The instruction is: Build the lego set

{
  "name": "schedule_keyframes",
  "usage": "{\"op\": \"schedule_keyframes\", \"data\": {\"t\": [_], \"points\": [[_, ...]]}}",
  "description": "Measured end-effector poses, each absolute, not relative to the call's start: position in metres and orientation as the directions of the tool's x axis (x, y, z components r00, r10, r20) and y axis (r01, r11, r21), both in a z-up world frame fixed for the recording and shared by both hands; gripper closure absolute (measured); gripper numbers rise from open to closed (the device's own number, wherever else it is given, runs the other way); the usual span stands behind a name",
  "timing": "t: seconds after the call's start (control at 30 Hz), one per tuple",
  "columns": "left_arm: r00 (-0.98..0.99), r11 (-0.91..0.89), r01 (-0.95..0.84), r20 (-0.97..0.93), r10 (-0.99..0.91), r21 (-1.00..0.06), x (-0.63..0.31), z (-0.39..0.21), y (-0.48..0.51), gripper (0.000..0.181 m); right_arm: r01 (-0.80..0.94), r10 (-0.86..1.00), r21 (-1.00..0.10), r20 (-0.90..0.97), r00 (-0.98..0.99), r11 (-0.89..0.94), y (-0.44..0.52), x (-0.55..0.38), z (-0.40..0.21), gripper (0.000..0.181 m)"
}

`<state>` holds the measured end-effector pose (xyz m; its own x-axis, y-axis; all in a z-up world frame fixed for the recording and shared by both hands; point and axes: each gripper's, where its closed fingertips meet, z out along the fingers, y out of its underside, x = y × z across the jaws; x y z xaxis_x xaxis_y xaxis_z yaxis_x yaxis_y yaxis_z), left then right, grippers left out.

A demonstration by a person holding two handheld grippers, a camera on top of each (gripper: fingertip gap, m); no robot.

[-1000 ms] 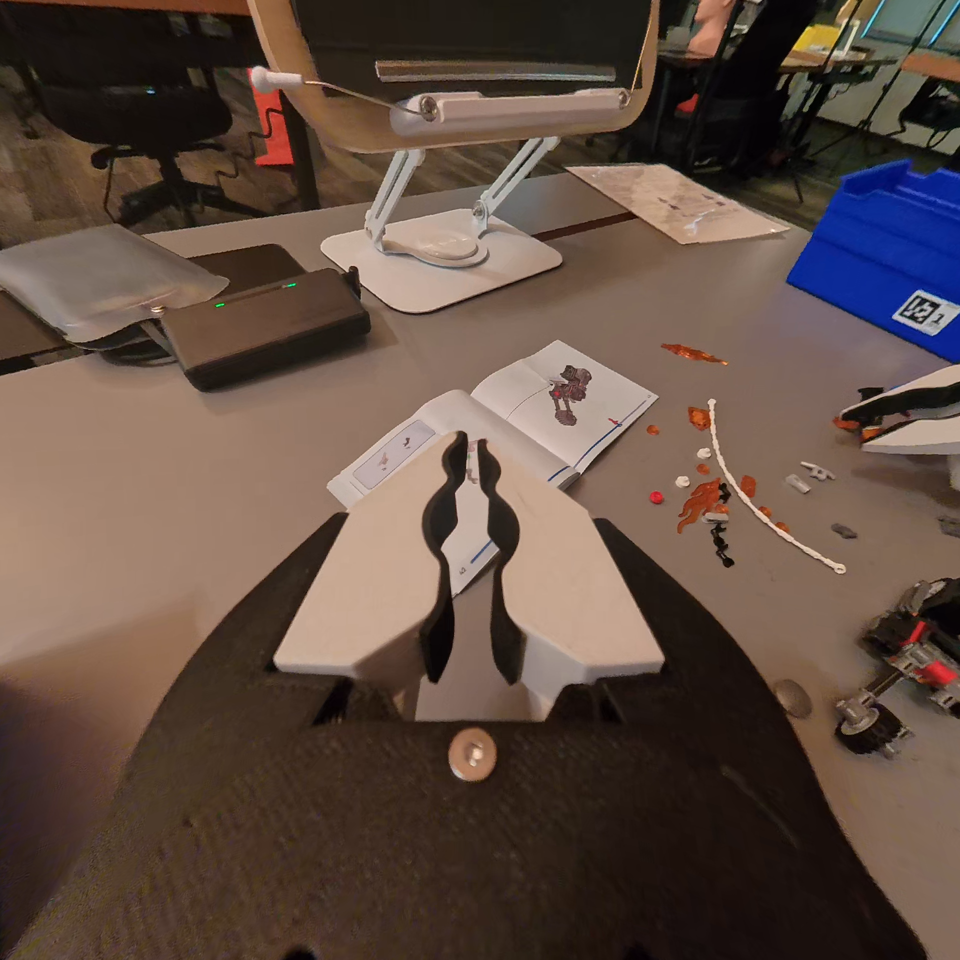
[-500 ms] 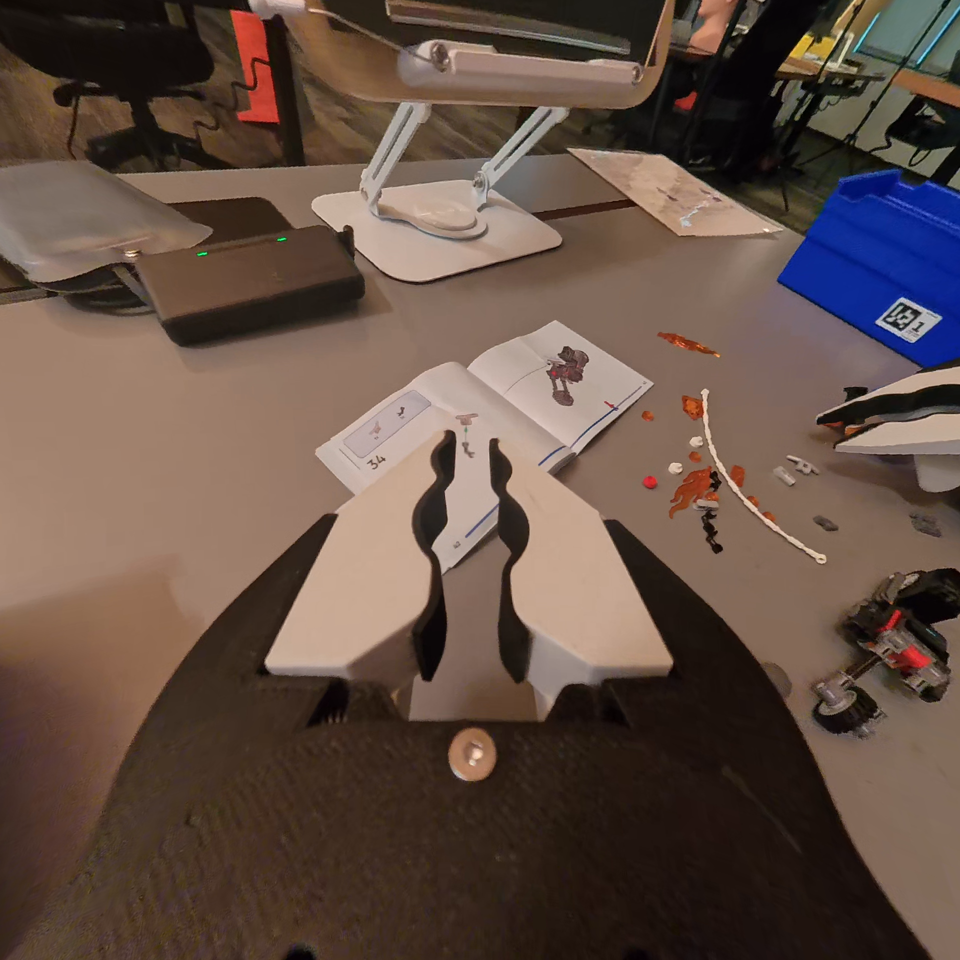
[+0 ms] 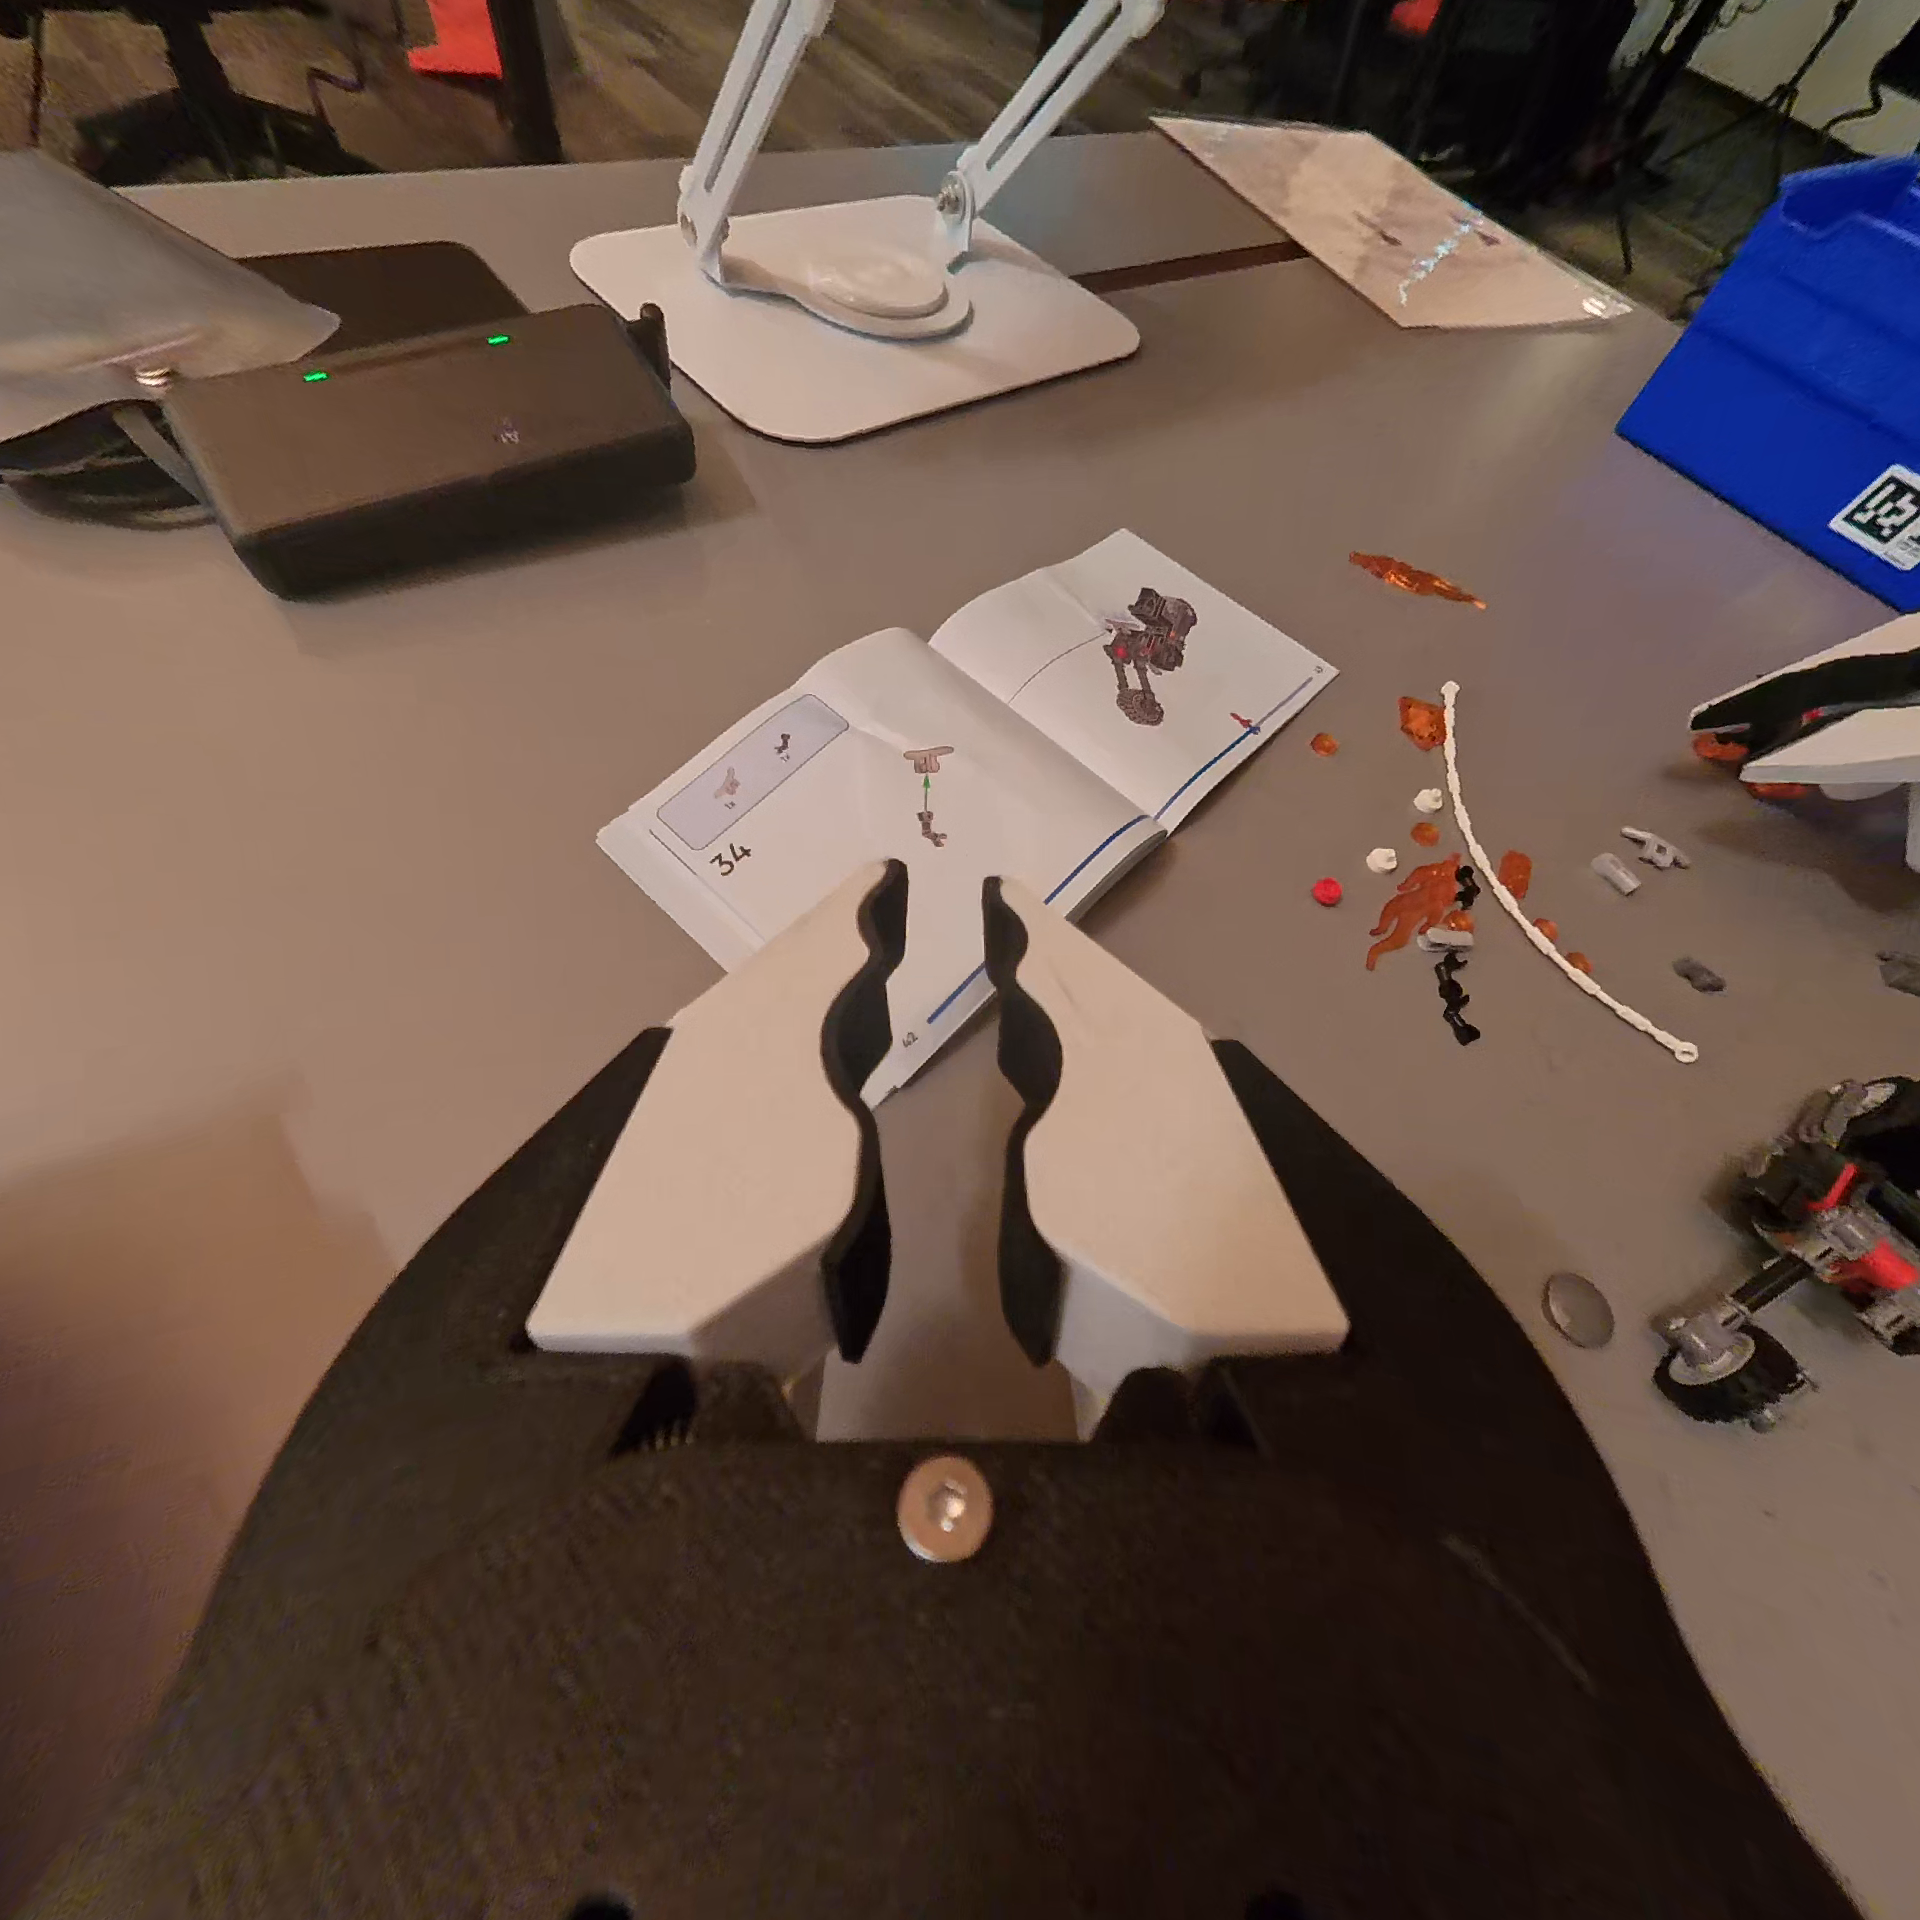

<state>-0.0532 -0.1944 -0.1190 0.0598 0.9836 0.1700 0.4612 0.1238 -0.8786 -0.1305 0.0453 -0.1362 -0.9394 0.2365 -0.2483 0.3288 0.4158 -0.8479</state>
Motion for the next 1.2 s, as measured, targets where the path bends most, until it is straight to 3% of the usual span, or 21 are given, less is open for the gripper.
{"op": "schedule_keyframes", "data": {"t": [0.23, 0.37, 0.47, 0.8, 1.0, 1.2], "points": [[0.106, 0.090, 0.467, 0.157, 0.982, -0.880, -0.055, -0.118, -0.183, 0.169, 0.333, 0.241, -0.857, -0.254, -0.937, 0.394, 0.046, -0.132, -0.133, 0.156], [0.135, 0.042, 0.484, 0.121, 0.983, -0.874, -0.056, -0.121, -0.175, 0.169, 0.288, 0.211, -0.889, -0.224, -0.951, 0.355, 0.052, -0.131, -0.123, 0.172], [0.184, 0.022, 0.480, 0.125, 0.975, -0.877, -0.056, -0.120, -0.162, 0.171, 0.226, 0.136, -0.923, -0.192, -0.972, 0.312, 0.058, -0.123, -0.111, 0.174], [0.401, -0.038, 0.496, 0.190, 0.896, -0.868, -0.057, -0.123, -0.094, 0.173, 0.157, 0.080, -0.768, -0.138, -0.987, 0.621, 0.053, -0.109, -0.164, 0.161], [0.491, -0.195, 0.559, 0.132, 0.861, -0.806, -0.051, -0.148, -0.063, 0.172, 0.153, 0.072, -0.752, -0.139, -0.988, 0.642, 0.053, -0.107, -0.168, 0.163], [0.526, -0.239, 0.592, 0.145, 0.838, -0.769, -0.048, -0.158, -0.045, 0.168, 0.120, 0.006, -0.750, -0.153, -0.988, 0.650, 0.053, -0.096, -0.168, 0.166]]}}
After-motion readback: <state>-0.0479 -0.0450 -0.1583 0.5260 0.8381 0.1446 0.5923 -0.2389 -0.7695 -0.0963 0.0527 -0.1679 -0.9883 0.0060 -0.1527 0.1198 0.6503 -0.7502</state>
